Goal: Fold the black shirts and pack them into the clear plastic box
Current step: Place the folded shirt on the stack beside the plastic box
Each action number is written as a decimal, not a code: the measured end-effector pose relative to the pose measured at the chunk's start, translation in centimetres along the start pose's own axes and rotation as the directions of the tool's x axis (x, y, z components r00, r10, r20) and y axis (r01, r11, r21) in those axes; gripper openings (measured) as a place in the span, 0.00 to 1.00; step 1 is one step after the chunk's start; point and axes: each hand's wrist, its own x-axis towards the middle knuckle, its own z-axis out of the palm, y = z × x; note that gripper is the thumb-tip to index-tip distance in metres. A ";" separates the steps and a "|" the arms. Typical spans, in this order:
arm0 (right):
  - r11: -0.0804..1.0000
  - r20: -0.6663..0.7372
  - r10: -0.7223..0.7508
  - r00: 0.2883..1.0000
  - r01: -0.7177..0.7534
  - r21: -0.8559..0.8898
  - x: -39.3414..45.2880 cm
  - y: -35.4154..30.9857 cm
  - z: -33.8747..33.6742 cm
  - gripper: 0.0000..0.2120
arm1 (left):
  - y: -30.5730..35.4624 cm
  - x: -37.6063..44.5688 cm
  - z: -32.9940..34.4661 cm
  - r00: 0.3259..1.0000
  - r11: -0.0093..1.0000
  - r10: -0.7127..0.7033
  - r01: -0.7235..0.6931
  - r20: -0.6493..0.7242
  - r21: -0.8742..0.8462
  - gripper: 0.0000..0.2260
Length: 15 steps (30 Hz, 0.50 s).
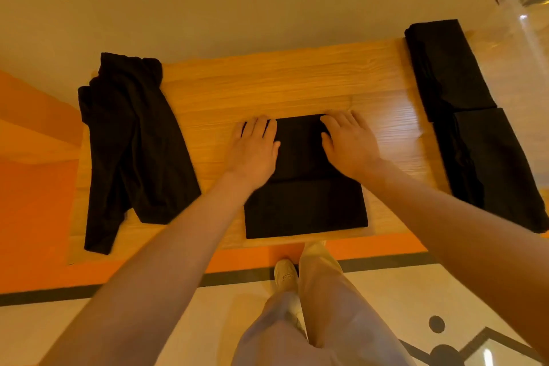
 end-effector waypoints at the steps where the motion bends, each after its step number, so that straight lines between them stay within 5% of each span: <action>1: 1.000 0.018 -0.003 1.000 0.004 -0.026 0.9 0.5 -0.4 0.19 | -0.6 1.3 -0.3 0.999 1.000 0.004 -0.005 0.039 0.030 0.23; 7: 0.995 0.213 0.098 0.972 -0.099 -0.005 4.4 1.3 -3.3 0.19 | -2.0 4.9 -2.4 0.992 0.999 -0.011 0.004 0.128 0.052 0.17; 12: 0.948 0.423 0.249 0.871 -0.309 0.078 6.2 2.2 -4.7 0.07 | -2.9 6.2 -3.5 0.929 0.991 -0.114 0.132 0.351 -0.028 0.09; 15: 0.938 0.467 0.240 0.851 -0.327 0.115 6.6 2.7 -5.1 0.11 | -2.9 6.6 -3.8 0.932 0.992 -0.109 0.127 0.345 -0.028 0.07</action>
